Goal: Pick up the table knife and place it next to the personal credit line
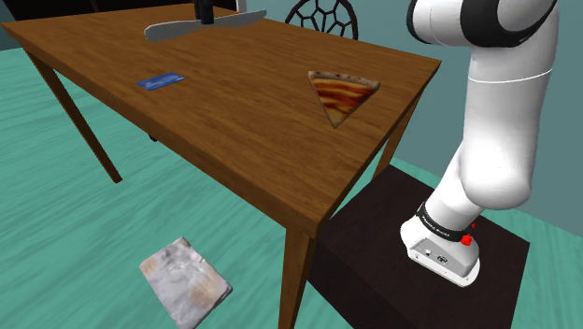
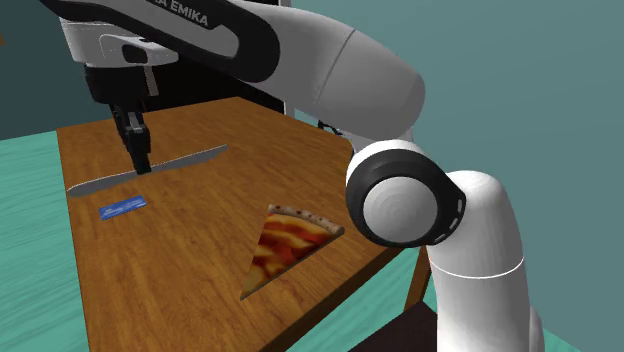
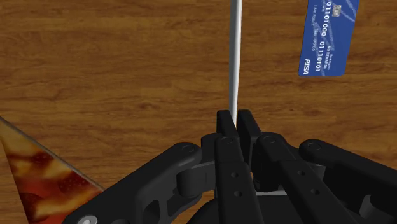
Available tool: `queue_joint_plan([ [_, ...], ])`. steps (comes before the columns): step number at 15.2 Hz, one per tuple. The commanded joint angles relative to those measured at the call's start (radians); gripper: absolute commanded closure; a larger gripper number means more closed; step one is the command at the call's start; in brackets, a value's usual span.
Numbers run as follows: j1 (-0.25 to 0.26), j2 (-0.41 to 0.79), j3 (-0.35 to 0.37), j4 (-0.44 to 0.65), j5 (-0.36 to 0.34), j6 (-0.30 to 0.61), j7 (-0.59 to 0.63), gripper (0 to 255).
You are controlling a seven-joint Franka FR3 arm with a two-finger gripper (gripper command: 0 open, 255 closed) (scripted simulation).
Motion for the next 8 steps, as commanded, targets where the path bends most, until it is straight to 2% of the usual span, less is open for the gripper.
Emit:
queue_joint_plan([
  [1, 0.079, 0.063, 0.0, 0.095, -0.043, -0.034, 0.042, 255],
  [4, 0.007, -0.016, 0.01, -0.083, 0.009, 0.066, 0.038, 255],
  [8, -0.048, -0.081, 0.014, -0.24, 0.052, 0.162, 0.027, 255],
])
